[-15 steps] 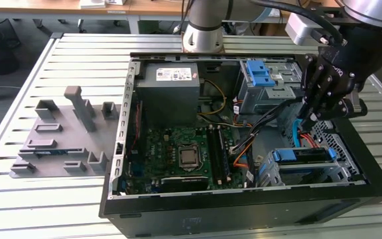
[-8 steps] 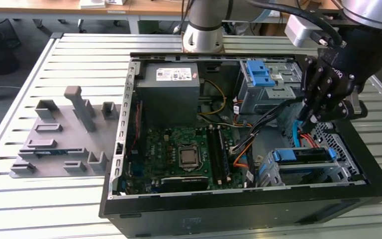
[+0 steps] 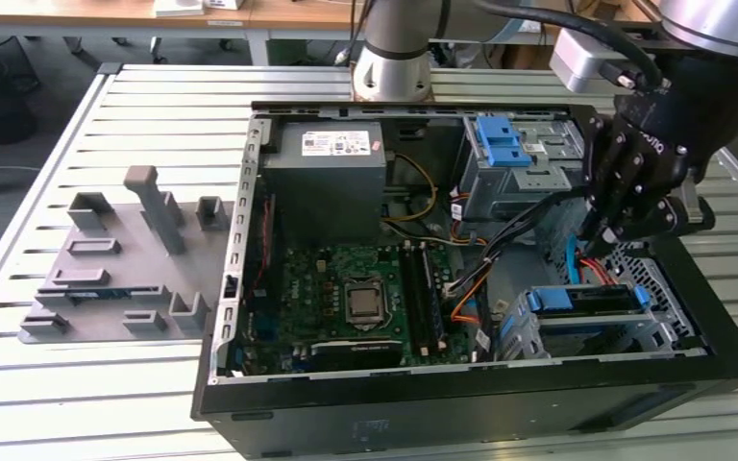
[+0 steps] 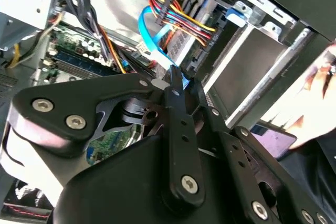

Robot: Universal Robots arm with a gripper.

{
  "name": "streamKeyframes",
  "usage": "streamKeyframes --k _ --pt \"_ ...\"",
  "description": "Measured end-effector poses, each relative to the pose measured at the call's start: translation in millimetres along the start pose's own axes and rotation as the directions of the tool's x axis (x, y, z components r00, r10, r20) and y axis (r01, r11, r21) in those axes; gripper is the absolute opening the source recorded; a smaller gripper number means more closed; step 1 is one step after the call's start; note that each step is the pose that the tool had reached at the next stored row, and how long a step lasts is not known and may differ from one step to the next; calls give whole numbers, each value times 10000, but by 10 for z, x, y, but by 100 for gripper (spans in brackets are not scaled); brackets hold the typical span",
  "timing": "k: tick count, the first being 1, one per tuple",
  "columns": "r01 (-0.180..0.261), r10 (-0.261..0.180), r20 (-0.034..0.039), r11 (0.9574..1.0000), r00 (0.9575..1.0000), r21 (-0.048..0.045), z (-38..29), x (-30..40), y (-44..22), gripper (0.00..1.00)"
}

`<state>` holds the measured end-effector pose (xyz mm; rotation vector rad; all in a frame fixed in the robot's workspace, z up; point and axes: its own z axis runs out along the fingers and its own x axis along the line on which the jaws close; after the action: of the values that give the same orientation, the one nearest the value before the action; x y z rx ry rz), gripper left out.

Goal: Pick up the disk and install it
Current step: 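Insert the second disk wire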

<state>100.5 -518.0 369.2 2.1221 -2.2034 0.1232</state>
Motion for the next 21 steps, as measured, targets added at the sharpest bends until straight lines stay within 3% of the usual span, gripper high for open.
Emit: streamKeyframes --k 3,4,5,10,11,16,21 --pt "0 0 -64 10000 10000 3 22 2 0 24" --pt "0 0 -59 10000 10000 3 26 3 0 17" --pt "-2 2 -7 10000 10000 1 27 6 0 17" --pt "2 1 877 10000 9961 -33 34 16 -2 16" --pt "3 1 947 10000 9955 -35 44 28 -2 16" --pt "4 1 1075 10000 9942 -40 128 150 -7 16" --pt "3 2 1093 10000 9940 -41 213 282 -12 16"
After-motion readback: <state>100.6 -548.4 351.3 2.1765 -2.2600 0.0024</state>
